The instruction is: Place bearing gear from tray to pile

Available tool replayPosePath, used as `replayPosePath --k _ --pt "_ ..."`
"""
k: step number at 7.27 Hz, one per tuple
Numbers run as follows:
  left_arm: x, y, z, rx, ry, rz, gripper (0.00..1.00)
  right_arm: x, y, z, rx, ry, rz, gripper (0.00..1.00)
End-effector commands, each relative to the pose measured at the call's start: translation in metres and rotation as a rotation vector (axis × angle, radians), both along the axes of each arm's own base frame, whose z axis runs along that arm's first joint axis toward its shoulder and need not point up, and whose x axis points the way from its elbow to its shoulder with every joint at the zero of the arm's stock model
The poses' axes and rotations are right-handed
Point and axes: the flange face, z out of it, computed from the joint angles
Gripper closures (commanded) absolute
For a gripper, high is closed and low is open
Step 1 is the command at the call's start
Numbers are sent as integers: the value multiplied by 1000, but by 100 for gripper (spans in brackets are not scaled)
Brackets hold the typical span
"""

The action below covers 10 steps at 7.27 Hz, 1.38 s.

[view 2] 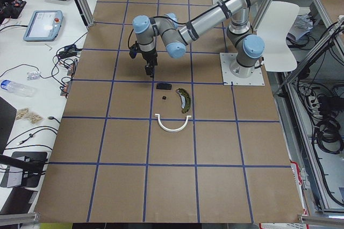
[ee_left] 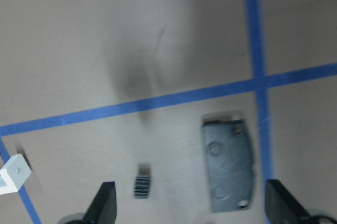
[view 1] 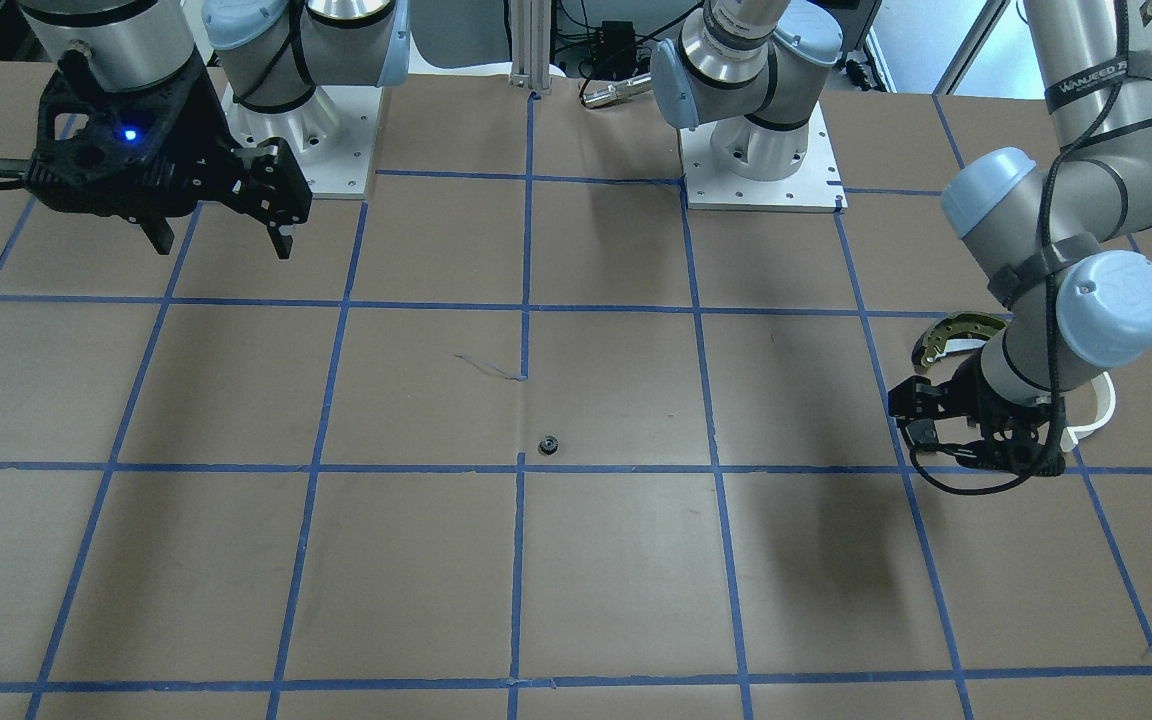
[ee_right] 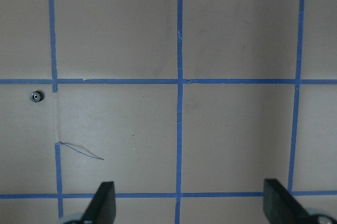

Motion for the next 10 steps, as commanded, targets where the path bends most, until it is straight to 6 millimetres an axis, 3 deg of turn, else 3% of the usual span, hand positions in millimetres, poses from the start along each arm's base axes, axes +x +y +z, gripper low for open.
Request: replayPosePath --k 1,4,6,10 --pt "-98 -11 18 -33 53 67 0 1 8 15 -35 -1 95 0" --pt "-224 4 9 -61 104 64 0 -1 12 5 -15 1 102 0" --pt "-292 23 -11 -47 109 14 0 -4 16 10 -19 3 98 0" --pt "-361 34 -71 -60 164 -43 0 -29 8 16 -37 1 18 0"
